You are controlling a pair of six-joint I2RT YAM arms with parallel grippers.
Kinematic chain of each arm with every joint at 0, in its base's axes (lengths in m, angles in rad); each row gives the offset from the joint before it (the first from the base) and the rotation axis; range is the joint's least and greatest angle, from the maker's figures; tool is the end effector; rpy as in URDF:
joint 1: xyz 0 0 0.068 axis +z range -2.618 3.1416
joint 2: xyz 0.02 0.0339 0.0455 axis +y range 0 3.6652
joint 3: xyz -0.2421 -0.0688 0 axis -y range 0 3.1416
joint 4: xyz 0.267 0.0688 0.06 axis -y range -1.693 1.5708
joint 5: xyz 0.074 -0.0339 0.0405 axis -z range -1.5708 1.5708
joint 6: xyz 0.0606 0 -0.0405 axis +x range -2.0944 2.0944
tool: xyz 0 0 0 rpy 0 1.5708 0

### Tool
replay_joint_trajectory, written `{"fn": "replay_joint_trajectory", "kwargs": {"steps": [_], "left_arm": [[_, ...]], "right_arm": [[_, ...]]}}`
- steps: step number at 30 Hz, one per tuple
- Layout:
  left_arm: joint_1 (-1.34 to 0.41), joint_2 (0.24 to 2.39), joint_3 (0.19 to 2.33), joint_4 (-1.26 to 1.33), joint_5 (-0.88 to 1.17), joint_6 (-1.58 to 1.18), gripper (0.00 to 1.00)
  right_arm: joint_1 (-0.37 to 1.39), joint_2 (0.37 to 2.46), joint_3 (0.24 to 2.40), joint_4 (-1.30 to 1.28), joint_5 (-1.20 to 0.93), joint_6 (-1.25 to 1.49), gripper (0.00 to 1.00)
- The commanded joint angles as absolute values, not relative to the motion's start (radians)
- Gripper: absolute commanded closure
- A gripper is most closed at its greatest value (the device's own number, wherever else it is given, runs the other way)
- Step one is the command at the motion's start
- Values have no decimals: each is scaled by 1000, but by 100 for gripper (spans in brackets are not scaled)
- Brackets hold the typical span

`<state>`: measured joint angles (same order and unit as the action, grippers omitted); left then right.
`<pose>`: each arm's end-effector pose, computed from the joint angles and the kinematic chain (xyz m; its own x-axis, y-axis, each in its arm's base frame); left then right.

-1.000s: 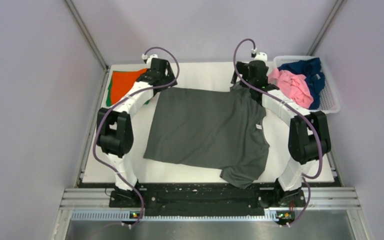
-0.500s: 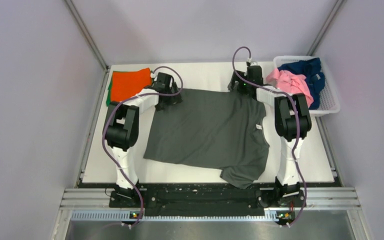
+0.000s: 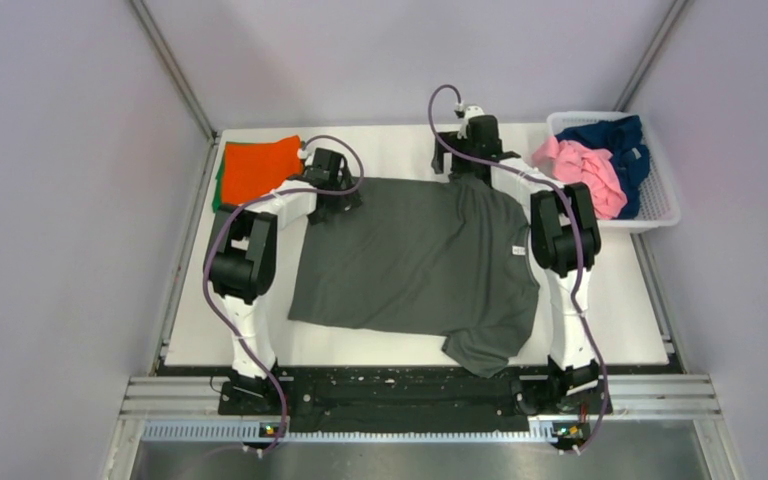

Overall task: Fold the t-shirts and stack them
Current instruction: Flatten out the tshirt

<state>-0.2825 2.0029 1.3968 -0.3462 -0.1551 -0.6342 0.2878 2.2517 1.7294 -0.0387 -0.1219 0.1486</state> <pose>0.4373 -0.1172 0.1215 -0.7425 -0.3941 -0.5416 -0.3111 0.9190 -0.2422 0.5227 0.1624 0.1490 -0.5609 -0.0128 -0.8278 -0.3007 0.9347 0.1893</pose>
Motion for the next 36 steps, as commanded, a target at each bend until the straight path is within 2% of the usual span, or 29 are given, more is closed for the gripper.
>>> {"fn": "replay_joint_trajectory", "kwargs": {"steps": [1, 13, 18, 23, 30, 36], "left_arm": [[-279, 1965, 1392, -378, -185, -641, 1], [-255, 1983, 1396, -394, -200, -653, 1], [-250, 1994, 1410, -396, -199, -656, 1], [-248, 2021, 1454, -394, -184, -658, 1], [-247, 2129, 1645, -402, -176, -638, 1], [-247, 2115, 1748, -457, -168, -618, 1]], "right_arm": [[235, 2225, 1724, -43, -65, 158, 1], [84, 2273, 1614, -40, -167, 408, 1], [31, 2281, 1603, -53, -133, 492, 1], [20, 2321, 1702, -89, -103, 503, 1], [20, 2463, 1923, -158, -138, 505, 1], [25, 2463, 2089, -241, -189, 443, 1]]}}
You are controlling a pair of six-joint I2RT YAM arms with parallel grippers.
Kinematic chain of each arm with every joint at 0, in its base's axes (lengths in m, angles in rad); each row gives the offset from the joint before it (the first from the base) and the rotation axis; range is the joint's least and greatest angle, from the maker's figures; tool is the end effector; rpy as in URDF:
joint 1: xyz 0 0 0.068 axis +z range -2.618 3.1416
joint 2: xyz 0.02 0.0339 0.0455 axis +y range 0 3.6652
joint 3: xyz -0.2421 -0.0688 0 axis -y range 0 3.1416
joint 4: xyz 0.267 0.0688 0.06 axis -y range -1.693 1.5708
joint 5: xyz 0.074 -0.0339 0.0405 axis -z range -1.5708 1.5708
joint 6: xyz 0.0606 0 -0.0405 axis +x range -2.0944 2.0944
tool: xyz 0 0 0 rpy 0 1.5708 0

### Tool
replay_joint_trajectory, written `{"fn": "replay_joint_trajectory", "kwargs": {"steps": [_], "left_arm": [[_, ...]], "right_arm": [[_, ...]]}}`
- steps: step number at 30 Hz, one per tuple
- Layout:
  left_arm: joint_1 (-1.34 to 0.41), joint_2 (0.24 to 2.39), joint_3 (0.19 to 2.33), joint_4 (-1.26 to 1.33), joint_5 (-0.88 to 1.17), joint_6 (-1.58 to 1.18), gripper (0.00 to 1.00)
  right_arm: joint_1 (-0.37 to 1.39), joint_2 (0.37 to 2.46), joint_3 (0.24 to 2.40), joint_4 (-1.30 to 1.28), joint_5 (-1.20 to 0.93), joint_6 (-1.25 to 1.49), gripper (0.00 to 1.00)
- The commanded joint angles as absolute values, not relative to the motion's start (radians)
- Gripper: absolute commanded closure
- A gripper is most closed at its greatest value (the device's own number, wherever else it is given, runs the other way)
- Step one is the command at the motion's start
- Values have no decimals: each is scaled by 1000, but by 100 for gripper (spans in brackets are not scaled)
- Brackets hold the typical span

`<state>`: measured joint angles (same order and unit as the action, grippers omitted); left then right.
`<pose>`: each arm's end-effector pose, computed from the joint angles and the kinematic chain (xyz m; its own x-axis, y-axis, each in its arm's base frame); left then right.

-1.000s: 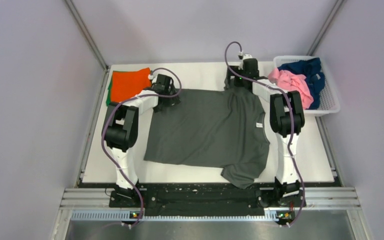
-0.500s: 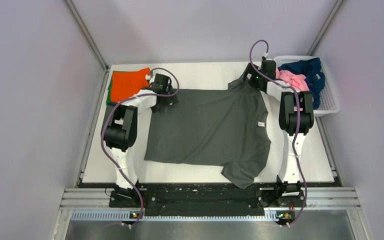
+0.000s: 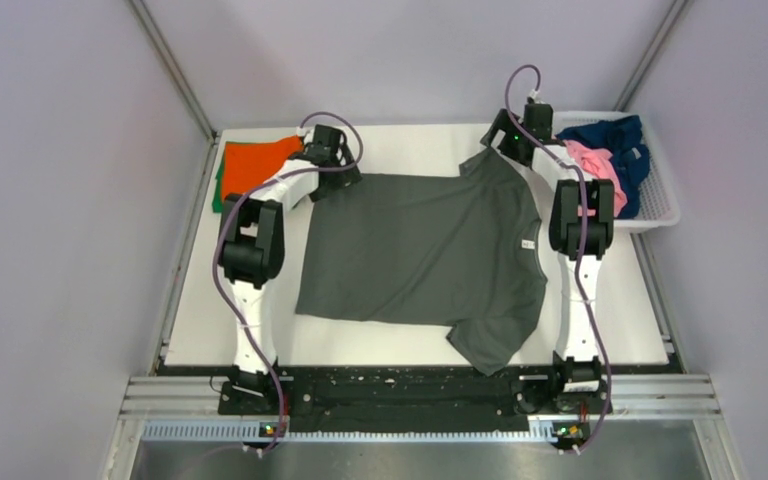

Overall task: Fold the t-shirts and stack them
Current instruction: Flatten out the tshirt, then grab the side of the flattened tshirt closest away from the robot with both arms

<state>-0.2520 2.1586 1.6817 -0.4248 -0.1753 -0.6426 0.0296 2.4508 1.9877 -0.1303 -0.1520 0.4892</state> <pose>0.4887 -0.1149 0.1409 -0.6925 -0.4311 -0.5785 -0.3425 0.9022 -0.2622 0.5828 0.0264 0.1273 -0.5661 0.4479 -0.6920 0.1261 0.8766 0.4643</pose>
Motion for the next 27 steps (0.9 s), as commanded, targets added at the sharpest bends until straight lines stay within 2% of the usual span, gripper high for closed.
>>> {"fn": "replay_joint_trajectory", "kwargs": {"steps": [1, 4, 7, 12, 17, 23, 27], "left_arm": [[-249, 2083, 1738, -457, -162, -616, 1], [-264, 1955, 1648, -461, -170, -618, 1], [-296, 1790, 1505, -471, -221, -631, 1], [-336, 1471, 1178, -594, -337, -780, 1], [-342, 1185, 823, -652, -303, -914, 2], [-358, 915, 563, -698, -267, -1025, 11], [-359, 852, 505, -717, -280, -1082, 26]], "right_arm": [[30, 2436, 2095, -259, -198, 421, 1], [75, 2306, 2045, -302, -176, 314, 1], [139, 2090, 1884, -309, -75, 230, 1], [231, 1684, 1366, -188, 168, 282, 1], [240, 1348, 905, -125, 148, 456, 1], [267, 1084, 709, -205, 167, 515, 1], [267, 1002, 646, -228, 170, 527, 1]]}}
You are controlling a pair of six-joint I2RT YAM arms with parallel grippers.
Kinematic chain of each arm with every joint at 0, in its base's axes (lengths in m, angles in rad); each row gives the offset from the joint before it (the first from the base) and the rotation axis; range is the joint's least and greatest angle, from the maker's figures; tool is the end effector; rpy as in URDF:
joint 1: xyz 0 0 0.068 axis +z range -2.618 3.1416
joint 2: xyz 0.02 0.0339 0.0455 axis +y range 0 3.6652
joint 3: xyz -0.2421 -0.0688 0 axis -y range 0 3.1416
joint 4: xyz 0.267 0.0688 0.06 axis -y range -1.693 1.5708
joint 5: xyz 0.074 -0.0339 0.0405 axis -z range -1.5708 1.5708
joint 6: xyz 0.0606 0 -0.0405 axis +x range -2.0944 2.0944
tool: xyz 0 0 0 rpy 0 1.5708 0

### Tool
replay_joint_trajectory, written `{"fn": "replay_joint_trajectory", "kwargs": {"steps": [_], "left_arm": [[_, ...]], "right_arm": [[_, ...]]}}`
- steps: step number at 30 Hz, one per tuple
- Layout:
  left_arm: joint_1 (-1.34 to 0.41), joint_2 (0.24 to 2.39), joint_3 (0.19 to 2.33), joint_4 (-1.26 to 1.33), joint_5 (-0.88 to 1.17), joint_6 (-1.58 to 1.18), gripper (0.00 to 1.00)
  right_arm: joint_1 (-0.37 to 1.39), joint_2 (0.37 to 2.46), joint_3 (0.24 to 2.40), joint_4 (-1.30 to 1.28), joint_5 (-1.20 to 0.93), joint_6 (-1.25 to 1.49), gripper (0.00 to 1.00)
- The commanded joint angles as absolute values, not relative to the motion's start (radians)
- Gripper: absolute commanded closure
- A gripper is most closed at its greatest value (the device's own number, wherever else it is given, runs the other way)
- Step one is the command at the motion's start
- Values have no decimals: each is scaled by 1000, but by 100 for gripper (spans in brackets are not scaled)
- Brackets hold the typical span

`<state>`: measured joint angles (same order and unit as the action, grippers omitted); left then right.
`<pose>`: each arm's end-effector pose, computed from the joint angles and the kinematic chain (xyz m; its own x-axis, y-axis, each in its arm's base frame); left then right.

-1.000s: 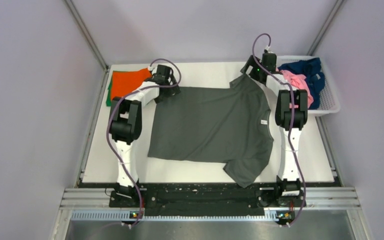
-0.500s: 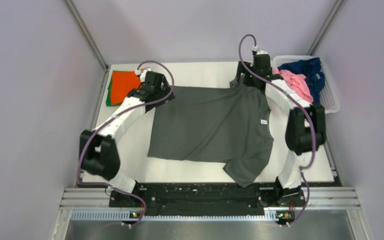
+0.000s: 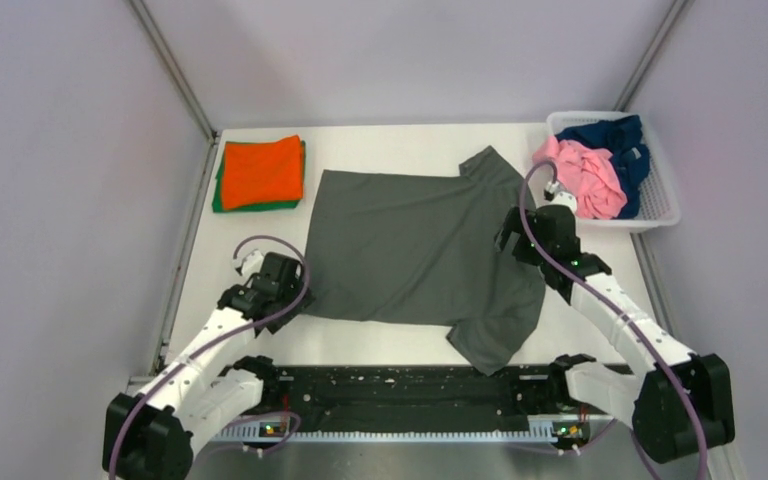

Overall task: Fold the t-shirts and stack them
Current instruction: Grab the side of the flattened tshirt closest away from the robot with both arms

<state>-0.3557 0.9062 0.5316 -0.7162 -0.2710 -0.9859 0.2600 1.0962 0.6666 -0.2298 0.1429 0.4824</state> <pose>0.1952 -0.0552 0.1448 -0.6422 -0.6184 -0.4529 -0.5720 0.7800 -0.2539 0.2757 0.0644 0.1901 -0.5921 0.3176 -0.7406 0.1456 0.9461 0.2894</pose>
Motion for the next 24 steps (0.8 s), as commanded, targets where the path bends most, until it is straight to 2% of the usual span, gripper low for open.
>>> {"fn": "replay_joint_trajectory", "kwargs": {"steps": [1, 6, 10, 15, 17, 21, 24], "left_arm": [[-360, 849, 499, -718, -278, -1095, 29], [-360, 879, 471, -705, -289, -1153, 46], [-360, 922, 449, -646, -269, -1172, 48], [-360, 988, 434, -590, -296, -1206, 59], [-360, 1004, 433, -585, -311, -1218, 67], [-360, 1022, 425, -561, -330, -1220, 70], [-360, 1039, 423, -534, -331, -1213, 77]], "right_arm": [[267, 996, 643, -238, 172, 531, 1], [267, 993, 647, -268, 176, 538, 1], [267, 993, 647, -297, 177, 535, 1], [304, 968, 655, -350, 179, 532, 1], [346, 959, 656, -377, 184, 525, 1], [464, 952, 670, -460, 201, 516, 3], [599, 938, 670, -518, 212, 499, 5]]}}
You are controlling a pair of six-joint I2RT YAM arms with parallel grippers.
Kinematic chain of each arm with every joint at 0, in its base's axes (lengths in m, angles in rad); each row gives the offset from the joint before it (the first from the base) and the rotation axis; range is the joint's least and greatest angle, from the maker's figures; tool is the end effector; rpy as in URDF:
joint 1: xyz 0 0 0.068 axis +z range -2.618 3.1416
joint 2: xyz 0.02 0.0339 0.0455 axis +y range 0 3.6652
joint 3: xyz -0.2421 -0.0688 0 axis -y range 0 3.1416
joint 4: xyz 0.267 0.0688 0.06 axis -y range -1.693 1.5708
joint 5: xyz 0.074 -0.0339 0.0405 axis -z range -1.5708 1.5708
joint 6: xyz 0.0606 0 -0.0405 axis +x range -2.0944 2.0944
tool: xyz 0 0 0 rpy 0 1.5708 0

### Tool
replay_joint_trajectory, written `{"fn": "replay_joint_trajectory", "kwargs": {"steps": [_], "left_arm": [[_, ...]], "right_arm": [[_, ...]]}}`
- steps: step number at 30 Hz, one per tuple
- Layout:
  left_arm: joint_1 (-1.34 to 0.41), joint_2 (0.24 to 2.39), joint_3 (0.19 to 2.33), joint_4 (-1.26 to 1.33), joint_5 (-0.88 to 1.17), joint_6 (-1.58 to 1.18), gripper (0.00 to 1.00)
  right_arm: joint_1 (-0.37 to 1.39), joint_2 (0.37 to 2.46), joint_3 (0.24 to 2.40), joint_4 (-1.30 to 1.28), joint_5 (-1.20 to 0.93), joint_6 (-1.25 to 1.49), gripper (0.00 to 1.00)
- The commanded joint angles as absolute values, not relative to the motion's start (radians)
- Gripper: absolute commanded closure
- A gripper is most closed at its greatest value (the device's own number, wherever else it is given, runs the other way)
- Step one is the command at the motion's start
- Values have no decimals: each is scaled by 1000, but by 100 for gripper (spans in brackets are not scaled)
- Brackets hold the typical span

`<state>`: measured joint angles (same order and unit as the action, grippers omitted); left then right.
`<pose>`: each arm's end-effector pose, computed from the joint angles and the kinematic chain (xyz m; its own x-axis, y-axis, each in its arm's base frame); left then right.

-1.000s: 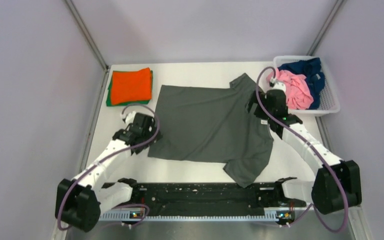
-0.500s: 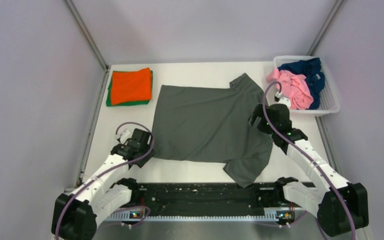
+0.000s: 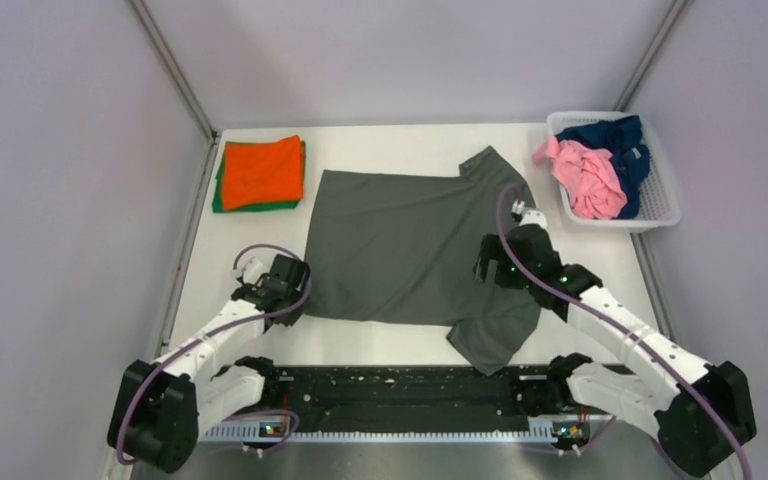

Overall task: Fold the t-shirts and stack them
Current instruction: Grab the side of the flattened tshirt closest away from the robot with both arms

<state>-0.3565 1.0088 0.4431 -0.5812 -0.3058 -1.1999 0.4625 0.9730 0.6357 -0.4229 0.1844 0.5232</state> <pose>0.1964 -0.0537 0.1058 -0.5116 -0.7579 -0.4048 -0.7175 0.6360 -0.2839 0.2308 0.1027 0.1898 -0.6939 0.2029 -0.6909 0.0312 0.9671 0.2527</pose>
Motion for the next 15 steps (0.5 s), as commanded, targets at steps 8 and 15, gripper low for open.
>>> {"fn": "replay_joint_trajectory", "kwargs": {"steps": [8, 15], "left_arm": [[-360, 1058, 446, -520, -346, -1163, 100], [-359, 1045, 437, -516, -336, -1163, 100]], "right_arm": [[945, 950, 706, -857, 206, 544, 16], [1098, 1012, 634, -832, 114, 699, 35]]}}
